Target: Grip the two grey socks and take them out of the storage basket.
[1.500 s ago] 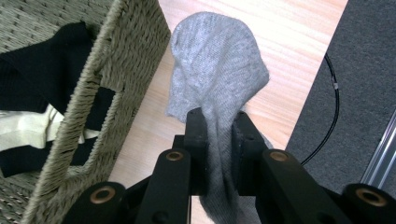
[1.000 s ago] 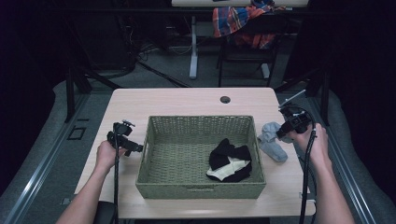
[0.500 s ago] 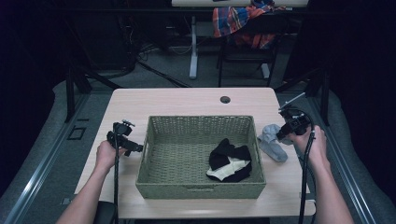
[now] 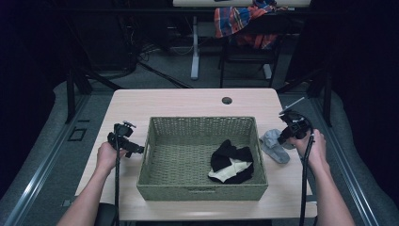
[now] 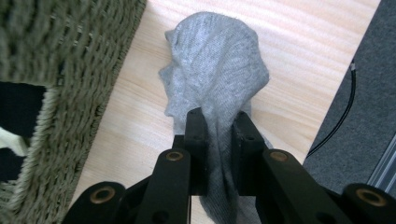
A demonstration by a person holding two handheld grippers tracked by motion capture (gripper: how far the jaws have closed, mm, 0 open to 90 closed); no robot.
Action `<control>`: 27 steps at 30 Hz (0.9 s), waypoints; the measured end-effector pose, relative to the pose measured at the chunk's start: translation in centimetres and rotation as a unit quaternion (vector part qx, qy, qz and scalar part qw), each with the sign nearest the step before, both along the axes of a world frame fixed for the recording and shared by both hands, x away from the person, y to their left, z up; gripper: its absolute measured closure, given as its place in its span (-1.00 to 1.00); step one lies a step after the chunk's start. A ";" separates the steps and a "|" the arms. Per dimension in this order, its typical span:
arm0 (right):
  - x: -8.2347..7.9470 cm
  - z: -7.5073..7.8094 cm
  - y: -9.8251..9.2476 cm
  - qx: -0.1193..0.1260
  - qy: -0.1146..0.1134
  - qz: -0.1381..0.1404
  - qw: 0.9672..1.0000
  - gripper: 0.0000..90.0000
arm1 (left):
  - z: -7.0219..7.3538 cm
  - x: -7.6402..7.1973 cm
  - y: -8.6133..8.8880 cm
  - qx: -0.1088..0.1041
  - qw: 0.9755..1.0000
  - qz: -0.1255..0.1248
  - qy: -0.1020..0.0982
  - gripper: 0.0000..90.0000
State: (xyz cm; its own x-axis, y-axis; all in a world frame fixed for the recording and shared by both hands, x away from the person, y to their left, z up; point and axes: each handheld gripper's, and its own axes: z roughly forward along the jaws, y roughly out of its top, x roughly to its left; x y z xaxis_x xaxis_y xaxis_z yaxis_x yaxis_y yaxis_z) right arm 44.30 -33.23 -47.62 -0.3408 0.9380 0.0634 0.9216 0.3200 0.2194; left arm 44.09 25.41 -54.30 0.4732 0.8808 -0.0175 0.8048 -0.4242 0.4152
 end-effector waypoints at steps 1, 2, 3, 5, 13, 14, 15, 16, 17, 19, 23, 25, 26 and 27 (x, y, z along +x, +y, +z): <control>0.0 -0.3 0.0 0.000 -0.002 -0.004 1.000 0.76 | 0.0 0.0 0.0 0.001 1.000 0.000 0.000 -1.00; 0.1 -0.5 0.0 0.000 0.004 -0.002 1.000 0.76 | 0.0 0.0 0.0 0.002 1.000 -0.001 0.000 -1.00; 0.2 -1.0 0.1 0.002 0.005 -0.008 1.000 0.76 | 0.0 0.0 0.0 0.003 1.000 -0.002 0.001 -1.00; 0.3 -1.4 0.1 0.001 0.009 -0.009 1.000 0.76 | 0.0 0.0 0.0 0.004 1.000 -0.004 0.000 -1.00; 0.8 -3.5 -0.5 0.005 0.038 -0.010 0.999 0.72 | 0.0 0.1 -0.1 0.005 1.000 -0.005 0.000 -1.00; 0.8 -3.7 -0.5 0.006 0.037 -0.021 0.999 0.70 | 0.0 0.0 -0.1 0.006 1.000 -0.004 -0.001 -1.00; 0.8 -3.9 -0.7 0.011 0.039 -0.017 0.999 0.65 | 0.0 0.0 -0.1 0.005 1.000 -0.005 -0.001 -1.00; 0.9 -3.9 -0.8 0.011 0.049 -0.015 0.999 0.59 | 0.0 0.0 -0.1 0.005 1.000 -0.005 -0.001 -1.00; 0.9 -4.1 -0.8 0.009 0.045 -0.016 0.999 0.53 | 0.0 0.0 0.0 0.005 1.000 -0.004 -0.002 -1.00; 0.8 -4.0 -0.9 0.012 0.037 -0.024 0.999 0.27 | 0.0 0.0 0.0 0.005 1.000 -0.004 -0.002 -1.00; 0.7 -2.7 -1.3 0.016 0.026 -0.024 0.999 -0.13 | 0.0 0.0 0.0 0.004 1.000 -0.004 -0.002 -1.00; 0.4 -1.8 -1.5 0.019 0.018 -0.028 0.999 -0.30 | 0.1 0.0 0.0 0.004 1.000 -0.003 -0.002 -1.00; 0.2 -1.3 -1.5 0.021 0.010 -0.030 0.999 -0.35 | 0.1 0.0 0.0 0.004 1.000 -0.003 -0.002 -1.00; 0.0 -0.8 -1.7 0.026 0.004 -0.027 0.999 -0.43 | 0.1 0.0 0.0 0.005 1.000 -0.003 -0.003 -1.00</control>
State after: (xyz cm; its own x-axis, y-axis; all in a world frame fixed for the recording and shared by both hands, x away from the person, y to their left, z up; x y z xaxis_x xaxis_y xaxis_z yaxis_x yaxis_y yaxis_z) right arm 44.34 -34.94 -48.40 -0.2885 0.9505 0.1156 0.9391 0.2573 0.2278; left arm 44.13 25.42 -54.23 0.4780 0.8783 -0.0058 0.7996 -0.4324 0.4167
